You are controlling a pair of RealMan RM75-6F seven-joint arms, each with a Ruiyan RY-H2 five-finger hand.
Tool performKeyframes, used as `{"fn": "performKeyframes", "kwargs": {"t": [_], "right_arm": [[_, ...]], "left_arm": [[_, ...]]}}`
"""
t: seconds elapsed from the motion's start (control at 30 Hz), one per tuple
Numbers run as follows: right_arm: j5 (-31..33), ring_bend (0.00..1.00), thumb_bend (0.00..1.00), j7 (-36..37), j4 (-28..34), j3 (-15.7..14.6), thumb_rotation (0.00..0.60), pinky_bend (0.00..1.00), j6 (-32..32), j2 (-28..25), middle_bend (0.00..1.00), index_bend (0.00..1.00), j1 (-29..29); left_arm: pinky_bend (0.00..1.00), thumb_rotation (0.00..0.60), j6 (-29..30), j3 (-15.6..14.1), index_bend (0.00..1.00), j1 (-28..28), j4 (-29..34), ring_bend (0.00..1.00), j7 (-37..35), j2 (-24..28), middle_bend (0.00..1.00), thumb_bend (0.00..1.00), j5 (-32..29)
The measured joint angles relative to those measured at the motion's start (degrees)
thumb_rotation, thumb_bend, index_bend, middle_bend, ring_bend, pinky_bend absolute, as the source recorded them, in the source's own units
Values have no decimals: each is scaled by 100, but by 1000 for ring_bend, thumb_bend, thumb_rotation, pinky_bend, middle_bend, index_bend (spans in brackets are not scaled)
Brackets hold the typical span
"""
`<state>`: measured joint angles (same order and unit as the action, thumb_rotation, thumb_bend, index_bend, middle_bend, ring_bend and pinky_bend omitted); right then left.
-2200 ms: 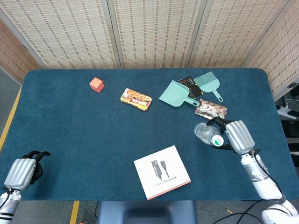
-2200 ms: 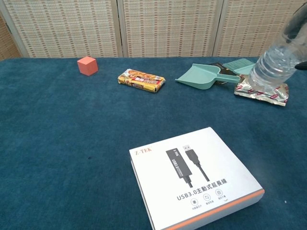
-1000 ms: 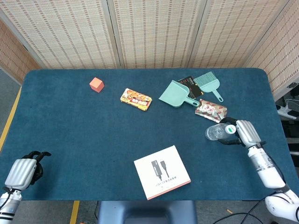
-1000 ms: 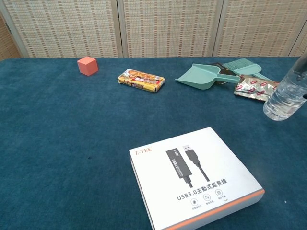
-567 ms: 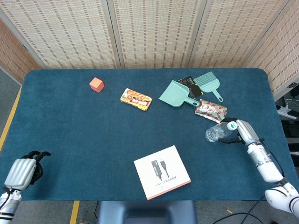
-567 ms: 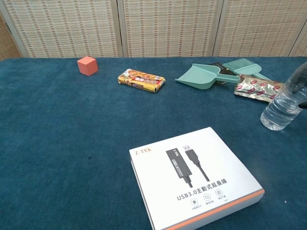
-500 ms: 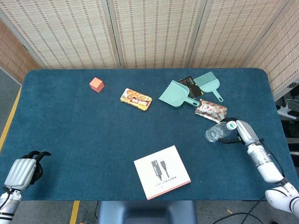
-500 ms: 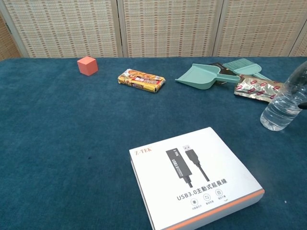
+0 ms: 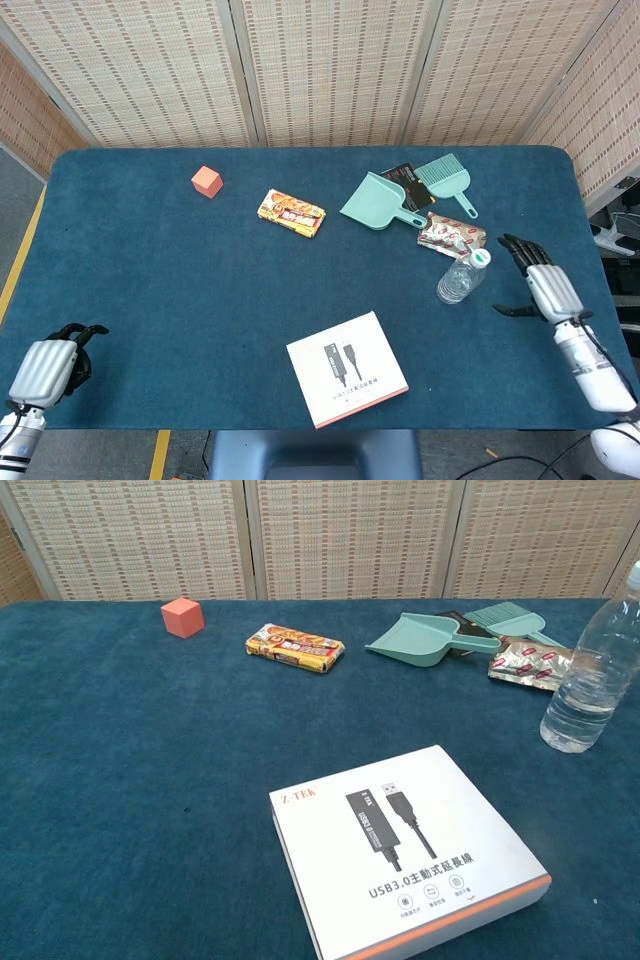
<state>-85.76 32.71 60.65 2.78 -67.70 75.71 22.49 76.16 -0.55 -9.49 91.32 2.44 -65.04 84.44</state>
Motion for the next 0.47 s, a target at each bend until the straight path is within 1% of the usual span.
{"fn": "performKeyframes", "kwargs": {"t": [0.13, 0.23, 0.27, 0.33, 0.37, 0.47], "right_arm": [[212, 0, 50, -945, 651, -2, 600, 3, -217, -313, 0, 0, -267], [468, 0, 51, -1999, 1320, -7, 600, 22, -380, -545, 0, 0, -467], [572, 0, 51, -2489, 1599, -10, 600, 28, -480, -616, 0, 0, -554], [707, 0, 51, -3245, 2030, -20, 600, 36, -669, -706, 0, 0, -695], [777, 0, 50, -3726, 2324, -30, 600, 40, -825, -755, 0, 0, -799], [869, 0, 50, -4659, 3006, -74, 600, 46, -1310, -840, 0, 0, -1097]], "left_arm": [[400, 600, -25, 10, 300, 0, -22, 245, 26, -6, 360, 460, -52], [400, 600, -22, 18, 300, 0, -17, 246, 55, -9, 360, 461, -63], [400, 600, -21, 17, 300, -1, -17, 246, 65, -11, 360, 461, -59], [400, 600, -25, 20, 300, -7, -21, 246, 76, -22, 360, 461, -57], [400, 600, -30, 22, 300, -10, -23, 246, 77, -26, 360, 461, -59], [400, 600, -52, 22, 300, -22, -38, 246, 82, -40, 360, 460, -61]]}}
